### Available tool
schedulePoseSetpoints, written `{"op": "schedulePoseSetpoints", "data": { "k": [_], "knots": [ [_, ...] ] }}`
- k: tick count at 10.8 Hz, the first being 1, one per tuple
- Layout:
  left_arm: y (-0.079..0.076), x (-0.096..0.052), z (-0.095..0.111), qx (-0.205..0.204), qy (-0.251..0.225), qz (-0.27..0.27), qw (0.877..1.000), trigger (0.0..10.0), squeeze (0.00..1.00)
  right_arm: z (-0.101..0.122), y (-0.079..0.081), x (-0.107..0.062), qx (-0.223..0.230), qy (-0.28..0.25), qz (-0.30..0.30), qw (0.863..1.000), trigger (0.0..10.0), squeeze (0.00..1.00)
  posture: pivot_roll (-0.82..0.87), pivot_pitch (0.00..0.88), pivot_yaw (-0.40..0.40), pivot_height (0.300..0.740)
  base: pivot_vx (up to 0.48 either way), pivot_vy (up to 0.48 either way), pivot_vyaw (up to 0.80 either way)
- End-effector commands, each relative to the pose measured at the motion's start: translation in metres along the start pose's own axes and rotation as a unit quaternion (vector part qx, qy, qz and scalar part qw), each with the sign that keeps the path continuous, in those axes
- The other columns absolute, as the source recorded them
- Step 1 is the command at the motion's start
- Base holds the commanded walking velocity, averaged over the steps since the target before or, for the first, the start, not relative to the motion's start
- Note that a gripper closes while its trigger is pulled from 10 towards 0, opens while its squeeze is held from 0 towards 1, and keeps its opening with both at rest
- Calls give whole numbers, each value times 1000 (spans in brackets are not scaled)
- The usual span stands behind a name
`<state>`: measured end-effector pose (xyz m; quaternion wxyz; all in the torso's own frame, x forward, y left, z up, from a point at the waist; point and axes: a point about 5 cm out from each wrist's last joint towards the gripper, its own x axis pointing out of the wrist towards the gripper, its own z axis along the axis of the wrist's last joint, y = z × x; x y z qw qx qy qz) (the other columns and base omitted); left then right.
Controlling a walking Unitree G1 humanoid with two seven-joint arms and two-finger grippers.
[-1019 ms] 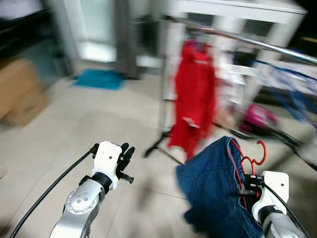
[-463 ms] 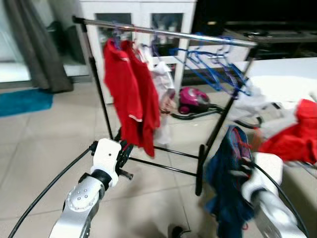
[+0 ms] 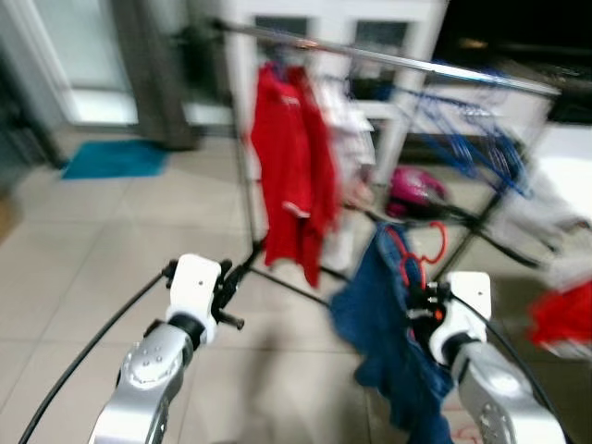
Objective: Hang hanger
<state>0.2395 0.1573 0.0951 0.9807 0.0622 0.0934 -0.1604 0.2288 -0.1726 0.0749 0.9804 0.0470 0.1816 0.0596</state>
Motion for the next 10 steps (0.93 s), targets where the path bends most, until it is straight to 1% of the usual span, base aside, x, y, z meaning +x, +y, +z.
{"op": "schedulePoseSetpoints", "data": {
  "k": [1,4,5,6,8,10],
  "knots": [
    [-1,1,5,-5,-6,-5,1000,10000,0,6,0,0,-1,-11,1,1000,10000,0,31,33,-18,740,251,0,0],
    [-1,1,5,-4,-2,-19,1000,10000,0,9,1,1,0,-19,-1,1000,10000,0,35,39,-14,740,292,0,0],
    [-1,1,5,3,-1,-22,1000,10000,0,10,1,1,6,-22,-3,1000,10000,0,35,39,-13,740,307,0,-800],
    [-2,0,5,4,-1,-34,999,10000,0,10,0,1,0,-23,-6,1000,10000,0,37,40,-9,740,311,0,-800],
    [-4,-2,5,4,-1,-48,999,10000,0,10,2,1,-2,-26,-5,1000,10000,0,35,40,-8,740,307,0,0],
    [-5,-3,5,6,0,-50,999,10000,0,11,4,3,-7,-24,9,1000,10000,0,38,38,-14,740,298,0,0]
  ]
}}
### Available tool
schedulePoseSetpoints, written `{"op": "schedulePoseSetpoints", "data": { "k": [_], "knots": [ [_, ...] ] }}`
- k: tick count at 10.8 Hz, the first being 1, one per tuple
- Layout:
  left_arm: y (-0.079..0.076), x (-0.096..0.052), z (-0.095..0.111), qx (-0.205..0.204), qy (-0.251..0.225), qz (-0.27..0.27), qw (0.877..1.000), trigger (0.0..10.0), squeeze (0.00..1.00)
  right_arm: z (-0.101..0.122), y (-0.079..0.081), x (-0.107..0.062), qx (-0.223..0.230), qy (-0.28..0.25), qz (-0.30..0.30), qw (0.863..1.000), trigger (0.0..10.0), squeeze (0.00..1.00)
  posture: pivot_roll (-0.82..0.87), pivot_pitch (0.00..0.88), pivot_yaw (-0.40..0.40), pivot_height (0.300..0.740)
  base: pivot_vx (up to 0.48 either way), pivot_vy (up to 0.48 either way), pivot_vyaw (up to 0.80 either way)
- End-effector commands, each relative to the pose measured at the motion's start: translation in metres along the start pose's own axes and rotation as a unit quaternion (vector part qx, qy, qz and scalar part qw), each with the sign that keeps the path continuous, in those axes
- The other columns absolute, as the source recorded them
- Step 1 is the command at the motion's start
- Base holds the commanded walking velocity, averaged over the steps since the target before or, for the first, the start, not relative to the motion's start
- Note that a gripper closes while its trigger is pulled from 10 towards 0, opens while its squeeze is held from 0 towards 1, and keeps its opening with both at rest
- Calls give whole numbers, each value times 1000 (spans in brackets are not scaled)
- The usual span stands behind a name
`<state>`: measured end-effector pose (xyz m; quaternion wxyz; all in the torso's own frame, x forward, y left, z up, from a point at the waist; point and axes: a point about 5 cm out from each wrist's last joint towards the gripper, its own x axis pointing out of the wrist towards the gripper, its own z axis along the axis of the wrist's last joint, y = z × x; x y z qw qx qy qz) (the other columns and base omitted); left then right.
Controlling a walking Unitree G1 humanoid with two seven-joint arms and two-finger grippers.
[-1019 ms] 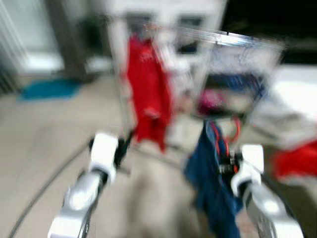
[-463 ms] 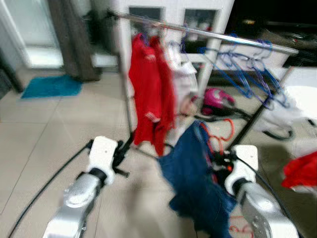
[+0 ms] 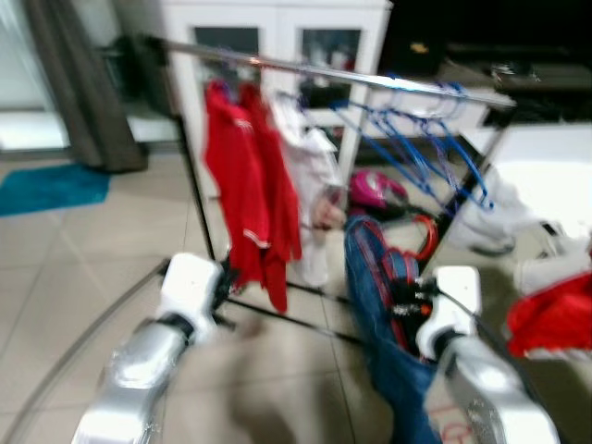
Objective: Hang hanger
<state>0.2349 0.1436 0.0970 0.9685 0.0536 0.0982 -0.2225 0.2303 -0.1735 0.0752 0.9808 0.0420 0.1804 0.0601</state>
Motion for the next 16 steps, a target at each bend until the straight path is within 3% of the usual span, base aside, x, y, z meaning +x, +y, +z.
{"op": "schedulePoseSetpoints", "data": {
  "k": [1,12,16],
  "knots": [
    [9,-5,1,8,0,15,1000,10000,0,11,5,3,-5,-25,8,1000,10000,0,43,38,-20,740,289,0,0],
    [9,-3,3,11,-6,15,1000,10000,0,14,6,8,-13,-38,11,999,10000,0,43,5,-20,740,281,0,0],
    [8,-2,2,13,-4,14,1000,10000,0,20,3,10,-39,-49,11,998,10000,0,43,1,-26,740,277,0,0]
  ]
}}
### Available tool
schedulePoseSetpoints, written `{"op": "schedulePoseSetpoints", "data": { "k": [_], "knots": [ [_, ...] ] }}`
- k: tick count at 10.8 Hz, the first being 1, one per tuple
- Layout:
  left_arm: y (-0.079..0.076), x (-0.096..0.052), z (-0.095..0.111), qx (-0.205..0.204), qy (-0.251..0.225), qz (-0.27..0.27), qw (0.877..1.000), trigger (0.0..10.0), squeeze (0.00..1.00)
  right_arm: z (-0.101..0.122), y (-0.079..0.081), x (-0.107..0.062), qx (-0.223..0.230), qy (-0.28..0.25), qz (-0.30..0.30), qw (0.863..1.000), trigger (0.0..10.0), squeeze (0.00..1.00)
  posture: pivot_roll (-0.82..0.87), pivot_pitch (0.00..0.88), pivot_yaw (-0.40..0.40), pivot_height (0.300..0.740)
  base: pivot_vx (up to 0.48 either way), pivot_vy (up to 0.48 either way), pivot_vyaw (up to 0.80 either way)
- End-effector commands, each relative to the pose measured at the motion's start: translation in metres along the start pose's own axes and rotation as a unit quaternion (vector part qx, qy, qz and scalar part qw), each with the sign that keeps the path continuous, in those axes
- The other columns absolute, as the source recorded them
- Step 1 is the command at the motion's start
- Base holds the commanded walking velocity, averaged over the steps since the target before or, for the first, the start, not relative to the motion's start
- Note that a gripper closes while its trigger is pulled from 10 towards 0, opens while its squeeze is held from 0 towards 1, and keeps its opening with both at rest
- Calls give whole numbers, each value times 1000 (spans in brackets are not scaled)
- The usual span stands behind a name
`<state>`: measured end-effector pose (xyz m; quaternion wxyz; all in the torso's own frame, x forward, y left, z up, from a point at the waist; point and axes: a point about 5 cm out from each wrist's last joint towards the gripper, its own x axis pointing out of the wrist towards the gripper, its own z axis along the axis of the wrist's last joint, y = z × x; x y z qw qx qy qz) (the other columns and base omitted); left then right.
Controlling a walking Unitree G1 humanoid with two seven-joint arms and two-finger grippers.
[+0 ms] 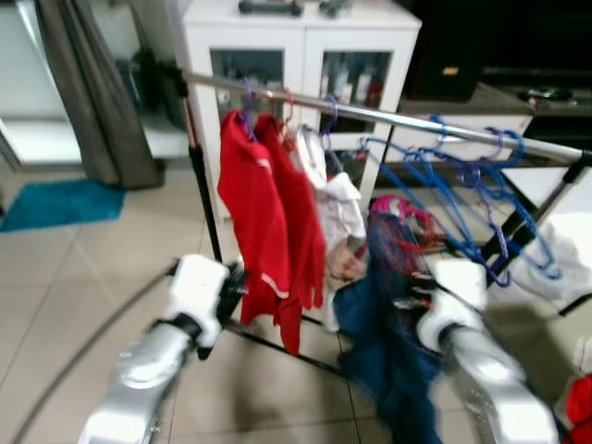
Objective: Hang hanger
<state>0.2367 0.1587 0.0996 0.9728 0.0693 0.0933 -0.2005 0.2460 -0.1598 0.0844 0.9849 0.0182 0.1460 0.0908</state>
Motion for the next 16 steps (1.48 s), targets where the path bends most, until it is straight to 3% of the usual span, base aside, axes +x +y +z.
{"op": "schedulePoseSetpoints", "data": {
  "k": [1,3,6,7,12,16],
  "knots": [
    [-7,3,1,0,-3,-11,1000,10000,0,7,-11,-3,-21,-18,-15,1000,10000,0,42,1,-27,740,270,0,0],
    [-8,3,1,4,-3,-13,1000,10000,0,14,-14,-5,-30,-37,0,999,10000,0,39,4,-27,740,261,0,0],
    [-9,5,1,7,-4,-16,1000,10000,0,18,-4,-14,-32,-39,98,994,10000,0,28,3,-35,740,251,0,0],
    [-10,7,2,8,-5,-16,1000,10000,0,21,-5,-14,-36,-42,102,993,10000,0,25,2,-34,740,244,0,0],
    [-15,14,13,25,-24,-40,999,10000,0,45,-2,-1,-42,-75,88,992,10000,0,10,0,-32,740,244,0,0],
    [-28,18,22,39,-31,-79,996,10000,0,86,-26,25,-22,-111,10,994,10000,0,9,1,-47,740,0,0,0]
  ]
}}
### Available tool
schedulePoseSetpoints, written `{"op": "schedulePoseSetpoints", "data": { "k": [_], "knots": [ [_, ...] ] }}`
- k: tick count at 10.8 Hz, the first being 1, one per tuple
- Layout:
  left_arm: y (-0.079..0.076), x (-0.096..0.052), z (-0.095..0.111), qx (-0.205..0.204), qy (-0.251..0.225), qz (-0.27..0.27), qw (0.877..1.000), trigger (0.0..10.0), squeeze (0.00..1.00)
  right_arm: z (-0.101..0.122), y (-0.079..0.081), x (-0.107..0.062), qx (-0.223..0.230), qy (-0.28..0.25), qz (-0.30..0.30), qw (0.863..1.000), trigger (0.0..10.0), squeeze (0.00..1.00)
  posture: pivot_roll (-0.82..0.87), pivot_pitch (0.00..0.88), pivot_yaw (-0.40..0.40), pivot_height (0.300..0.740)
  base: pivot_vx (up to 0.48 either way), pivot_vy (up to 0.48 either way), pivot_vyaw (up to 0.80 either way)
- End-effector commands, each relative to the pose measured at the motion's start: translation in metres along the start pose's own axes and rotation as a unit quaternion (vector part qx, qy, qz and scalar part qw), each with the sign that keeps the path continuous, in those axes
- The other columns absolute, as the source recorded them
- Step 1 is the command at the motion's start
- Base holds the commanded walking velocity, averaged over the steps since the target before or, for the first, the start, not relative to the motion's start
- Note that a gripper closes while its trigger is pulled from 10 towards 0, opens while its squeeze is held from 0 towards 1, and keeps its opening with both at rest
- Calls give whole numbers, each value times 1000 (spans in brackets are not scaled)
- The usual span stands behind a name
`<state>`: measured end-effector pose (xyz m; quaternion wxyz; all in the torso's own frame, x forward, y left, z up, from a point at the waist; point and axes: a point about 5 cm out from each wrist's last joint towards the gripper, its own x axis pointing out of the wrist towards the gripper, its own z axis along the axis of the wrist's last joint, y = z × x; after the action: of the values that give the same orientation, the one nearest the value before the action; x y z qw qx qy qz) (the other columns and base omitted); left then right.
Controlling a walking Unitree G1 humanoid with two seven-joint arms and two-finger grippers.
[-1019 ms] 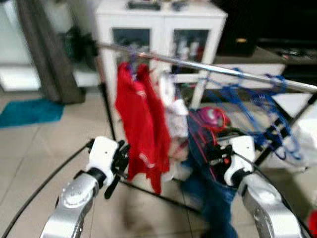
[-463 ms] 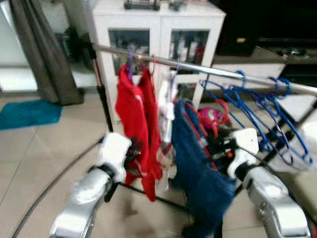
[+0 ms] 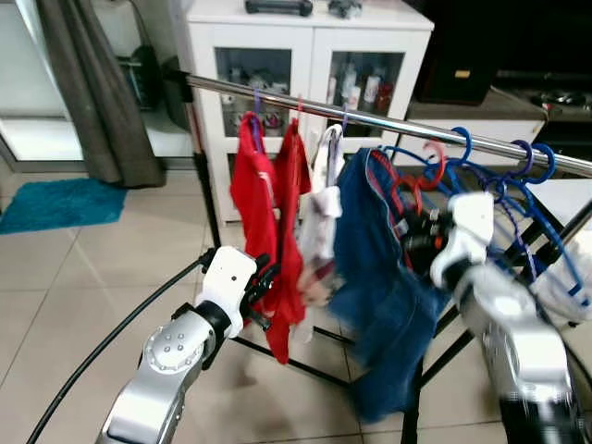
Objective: Hang hanger
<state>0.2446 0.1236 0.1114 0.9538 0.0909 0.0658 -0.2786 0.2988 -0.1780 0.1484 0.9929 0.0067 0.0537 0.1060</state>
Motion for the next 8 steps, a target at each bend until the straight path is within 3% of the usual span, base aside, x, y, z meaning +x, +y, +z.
{"op": "schedulePoseSetpoints", "data": {
  "k": [1,4,8],
  "knots": [
    [-2,1,6,8,-5,-14,1000,10000,0,12,-8,2,4,-16,-19,1000,10000,0,9,1,-47,740,0,0,0],
    [-8,4,17,17,-16,-42,999,10000,0,20,-34,14,28,-16,-100,995,10000,0,12,5,-51,740,0,0,0],
    [-9,3,17,18,-12,-48,999,10000,0,22,-88,8,15,-6,-218,976,10000,0,16,3,-58,740,0,0,0]
  ]
}}
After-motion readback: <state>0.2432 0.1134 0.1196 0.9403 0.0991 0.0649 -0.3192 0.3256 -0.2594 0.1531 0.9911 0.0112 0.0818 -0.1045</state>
